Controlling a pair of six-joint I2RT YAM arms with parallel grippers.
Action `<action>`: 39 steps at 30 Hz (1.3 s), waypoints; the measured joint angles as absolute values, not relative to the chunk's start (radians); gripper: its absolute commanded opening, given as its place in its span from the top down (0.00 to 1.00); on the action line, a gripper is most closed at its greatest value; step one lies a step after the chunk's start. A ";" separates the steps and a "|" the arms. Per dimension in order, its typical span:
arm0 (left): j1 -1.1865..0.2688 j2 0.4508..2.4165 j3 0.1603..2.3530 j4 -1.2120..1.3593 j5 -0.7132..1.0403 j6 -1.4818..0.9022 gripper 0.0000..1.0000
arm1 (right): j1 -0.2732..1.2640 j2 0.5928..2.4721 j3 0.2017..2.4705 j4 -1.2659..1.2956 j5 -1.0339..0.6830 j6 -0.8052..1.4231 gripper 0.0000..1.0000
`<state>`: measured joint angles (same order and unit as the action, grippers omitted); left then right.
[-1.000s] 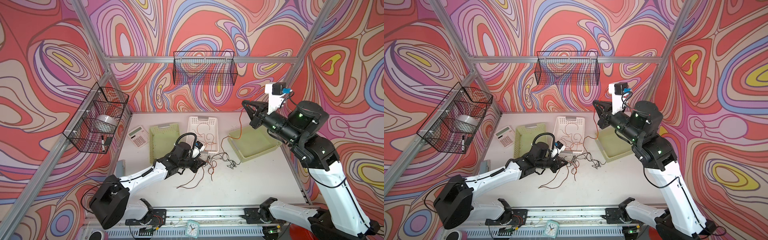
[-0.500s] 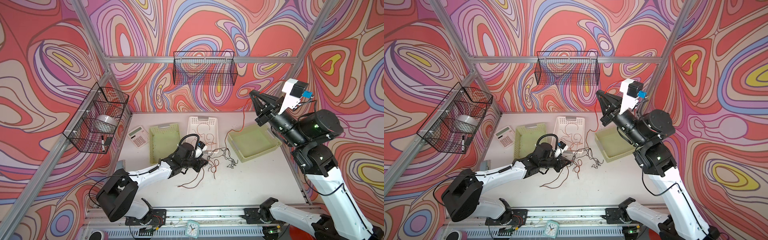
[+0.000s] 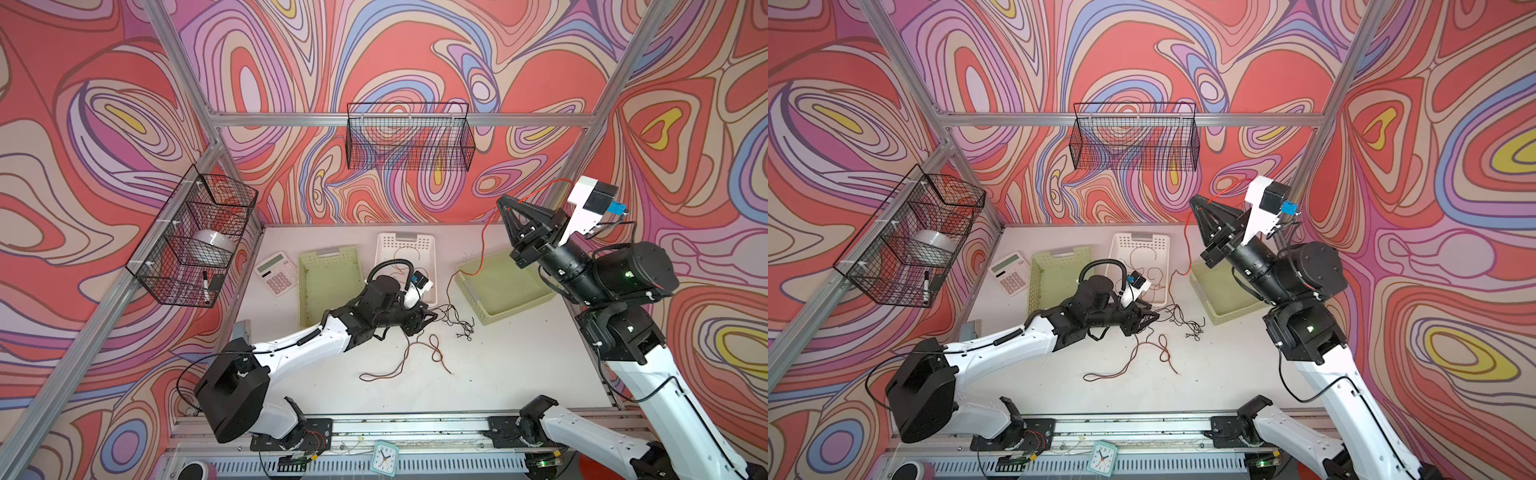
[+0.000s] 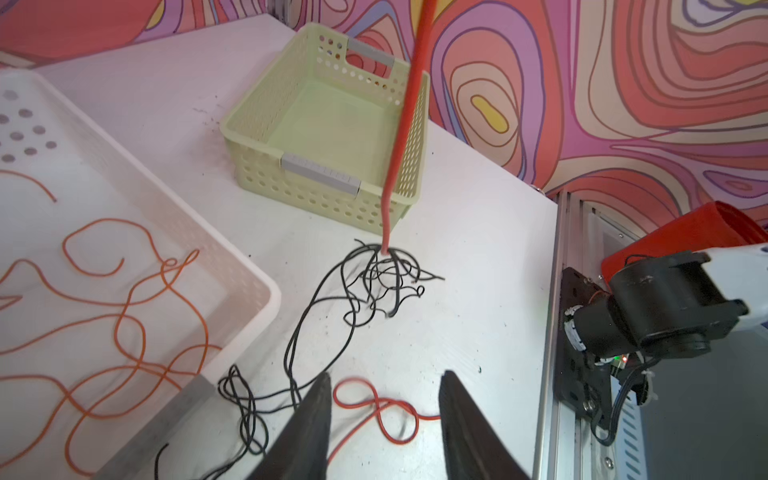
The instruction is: Untangle the cables
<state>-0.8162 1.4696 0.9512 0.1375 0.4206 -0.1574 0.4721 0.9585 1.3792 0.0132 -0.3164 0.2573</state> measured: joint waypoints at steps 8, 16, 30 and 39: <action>-0.876 1.700 1.037 0.185 0.467 -0.149 0.41 | 0.472 0.991 1.319 0.097 -0.367 0.335 1.00; -0.886 1.841 1.061 0.190 0.474 -0.149 0.42 | 0.472 0.982 1.330 0.120 -0.284 0.274 1.00; -0.890 1.688 0.889 0.227 0.405 -0.138 0.41 | 0.472 1.023 1.536 0.030 -0.115 0.078 1.00; -0.891 1.629 0.926 0.229 0.371 -0.106 0.29 | 0.472 1.089 1.597 -0.057 -0.068 0.038 1.00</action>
<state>-0.8906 1.6291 0.9257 0.2295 0.3706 -0.1062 0.4721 1.0893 1.5970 -0.0566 -0.0681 0.0380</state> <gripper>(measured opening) 0.636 0.048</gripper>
